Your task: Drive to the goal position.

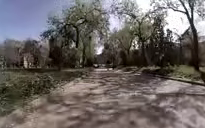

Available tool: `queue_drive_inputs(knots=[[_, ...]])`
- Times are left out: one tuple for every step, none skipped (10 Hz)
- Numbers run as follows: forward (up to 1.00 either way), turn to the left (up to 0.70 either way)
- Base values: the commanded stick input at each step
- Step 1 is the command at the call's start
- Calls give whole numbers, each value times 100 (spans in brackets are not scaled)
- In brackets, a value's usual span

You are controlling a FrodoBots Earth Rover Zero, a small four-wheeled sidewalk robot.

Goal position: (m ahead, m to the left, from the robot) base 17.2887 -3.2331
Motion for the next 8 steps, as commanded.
queue_drive_inputs(knots=[[70, 0], [70, 0], [70, 0], [70, 0], [70, 0], [70, 0], [70, 0], [70, 0]])
